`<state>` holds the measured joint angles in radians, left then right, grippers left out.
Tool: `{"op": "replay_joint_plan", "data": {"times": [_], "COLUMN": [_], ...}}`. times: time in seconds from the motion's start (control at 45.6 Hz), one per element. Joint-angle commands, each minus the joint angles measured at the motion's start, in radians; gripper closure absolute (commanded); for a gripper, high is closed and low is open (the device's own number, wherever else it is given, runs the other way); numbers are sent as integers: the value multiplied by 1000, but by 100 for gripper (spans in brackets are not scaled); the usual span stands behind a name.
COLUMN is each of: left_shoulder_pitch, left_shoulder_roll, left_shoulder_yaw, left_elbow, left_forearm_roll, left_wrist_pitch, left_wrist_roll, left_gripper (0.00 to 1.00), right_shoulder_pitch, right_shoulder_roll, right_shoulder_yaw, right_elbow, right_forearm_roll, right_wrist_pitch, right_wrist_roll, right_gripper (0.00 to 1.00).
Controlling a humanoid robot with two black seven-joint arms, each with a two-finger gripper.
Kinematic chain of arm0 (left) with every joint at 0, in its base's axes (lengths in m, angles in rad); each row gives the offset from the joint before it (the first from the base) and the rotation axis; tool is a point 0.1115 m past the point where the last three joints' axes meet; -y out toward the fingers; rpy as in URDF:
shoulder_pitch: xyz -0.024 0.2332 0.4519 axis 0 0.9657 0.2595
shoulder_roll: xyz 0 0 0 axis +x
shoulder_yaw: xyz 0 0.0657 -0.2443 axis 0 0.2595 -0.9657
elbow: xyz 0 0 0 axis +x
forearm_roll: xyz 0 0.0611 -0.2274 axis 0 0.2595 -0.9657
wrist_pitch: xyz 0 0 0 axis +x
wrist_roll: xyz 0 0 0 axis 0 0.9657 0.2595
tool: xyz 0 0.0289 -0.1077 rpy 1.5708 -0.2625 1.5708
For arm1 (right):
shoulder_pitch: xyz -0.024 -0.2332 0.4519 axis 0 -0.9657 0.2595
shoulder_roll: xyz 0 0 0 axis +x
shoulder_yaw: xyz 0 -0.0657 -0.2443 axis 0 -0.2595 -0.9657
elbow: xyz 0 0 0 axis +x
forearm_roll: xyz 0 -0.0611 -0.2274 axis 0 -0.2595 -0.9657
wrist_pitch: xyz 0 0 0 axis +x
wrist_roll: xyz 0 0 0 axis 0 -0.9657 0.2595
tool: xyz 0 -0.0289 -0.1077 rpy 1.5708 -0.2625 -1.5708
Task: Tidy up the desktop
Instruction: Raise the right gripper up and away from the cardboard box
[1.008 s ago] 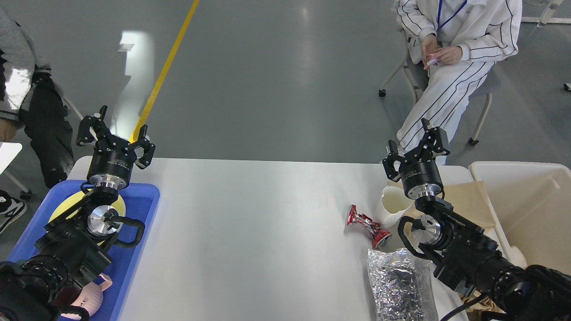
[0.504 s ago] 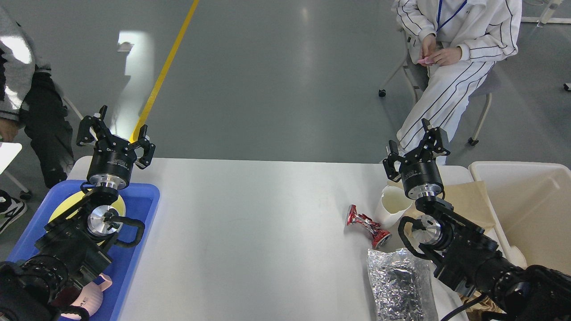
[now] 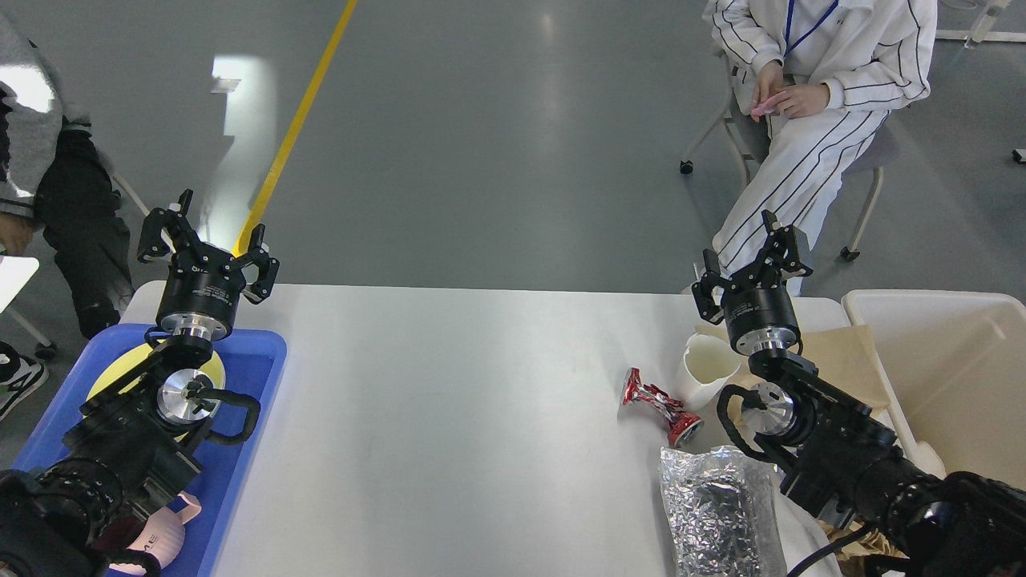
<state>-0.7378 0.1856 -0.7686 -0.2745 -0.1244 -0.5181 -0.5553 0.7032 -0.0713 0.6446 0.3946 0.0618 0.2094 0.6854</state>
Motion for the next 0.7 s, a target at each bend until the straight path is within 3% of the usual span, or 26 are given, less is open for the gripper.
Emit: {"op": "replay_joint_plan", "data": {"times": [0.0, 0.241, 0.679], "left_shoulder_pitch": [0, 0, 0], "left_shoulder_roll": [0, 0, 0], "left_shoulder_yaw": [0, 0, 0], "left_elbow": [0, 0, 0], "left_forearm_roll": [0, 0, 0], "left_wrist_pitch": [0, 0, 0], "left_wrist_roll": [0, 0, 0], "left_gripper": [3, 3, 3], "right_shoulder_pitch": [88, 182, 300], "right_shoulder_roll": [42, 25, -160], "right_shoulder_yaw": [0, -3, 0], "right_elbow": [-30, -40, -34], "right_forearm_roll": [3, 3, 147], "right_wrist_pitch": [1, 1, 1], "right_wrist_roll": [-7, -7, -7], "right_gripper": [0, 0, 0]}}
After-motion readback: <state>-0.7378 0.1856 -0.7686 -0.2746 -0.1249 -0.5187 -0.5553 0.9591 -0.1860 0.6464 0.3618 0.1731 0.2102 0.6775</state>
